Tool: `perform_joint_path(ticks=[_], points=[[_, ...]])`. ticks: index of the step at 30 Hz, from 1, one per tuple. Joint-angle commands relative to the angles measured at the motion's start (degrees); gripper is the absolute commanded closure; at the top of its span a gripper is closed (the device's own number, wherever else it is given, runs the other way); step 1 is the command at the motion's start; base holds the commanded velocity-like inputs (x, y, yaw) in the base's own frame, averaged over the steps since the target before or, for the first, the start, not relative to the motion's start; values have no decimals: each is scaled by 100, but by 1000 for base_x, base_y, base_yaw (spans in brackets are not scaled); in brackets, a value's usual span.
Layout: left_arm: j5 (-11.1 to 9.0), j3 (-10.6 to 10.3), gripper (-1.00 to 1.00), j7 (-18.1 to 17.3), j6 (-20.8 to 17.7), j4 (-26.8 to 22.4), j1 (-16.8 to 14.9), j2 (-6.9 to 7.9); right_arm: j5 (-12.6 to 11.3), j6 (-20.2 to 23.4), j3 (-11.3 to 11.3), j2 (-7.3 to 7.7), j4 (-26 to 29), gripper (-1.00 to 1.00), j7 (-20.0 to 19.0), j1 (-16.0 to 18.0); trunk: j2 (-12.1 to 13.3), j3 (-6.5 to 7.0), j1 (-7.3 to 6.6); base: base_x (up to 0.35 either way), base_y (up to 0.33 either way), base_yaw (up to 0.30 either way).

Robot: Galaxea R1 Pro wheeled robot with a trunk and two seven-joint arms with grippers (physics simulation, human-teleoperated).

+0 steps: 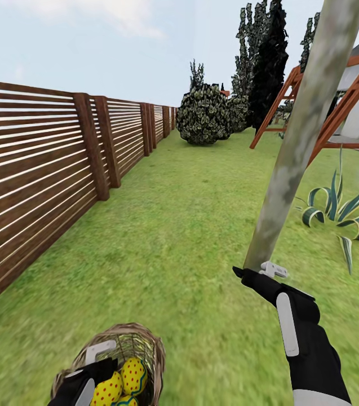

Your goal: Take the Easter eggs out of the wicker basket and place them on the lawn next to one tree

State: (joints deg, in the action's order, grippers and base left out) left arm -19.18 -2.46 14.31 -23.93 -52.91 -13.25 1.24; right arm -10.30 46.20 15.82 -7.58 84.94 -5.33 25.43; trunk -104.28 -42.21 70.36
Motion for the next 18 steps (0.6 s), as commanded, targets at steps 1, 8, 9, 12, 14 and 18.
perform_joint_path(ticks=[1,8,9,12,14,18], points=[[-59,-26,-100,54,-16,-9,-2,8,10,30,18,-6,5,-100,-38,5,-44,-24,22,0,0,0],[-59,-26,-100,54,-15,-9,-2,8,10,30,18,-6,5,-100,-38,5,-325,-150,176,0,0,0],[-59,-26,-100,54,-15,-9,-2,8,10,30,18,-6,8,-100,-38,5,-365,-168,198,0,0,0],[-59,-26,-100,54,-15,-9,-2,8,5,30,18,-6,38,-100,-38,3,-486,-222,264,0,0,0],[-59,-26,-100,54,-15,-9,-2,8,3,30,18,-6,65,-100,-40,2,-566,-257,308,0,0,0],[-59,-26,-100,54,-15,-9,-2,8,7,30,23,-6,105,-100,-125,-2,-726,-329,395,0,0,0]])
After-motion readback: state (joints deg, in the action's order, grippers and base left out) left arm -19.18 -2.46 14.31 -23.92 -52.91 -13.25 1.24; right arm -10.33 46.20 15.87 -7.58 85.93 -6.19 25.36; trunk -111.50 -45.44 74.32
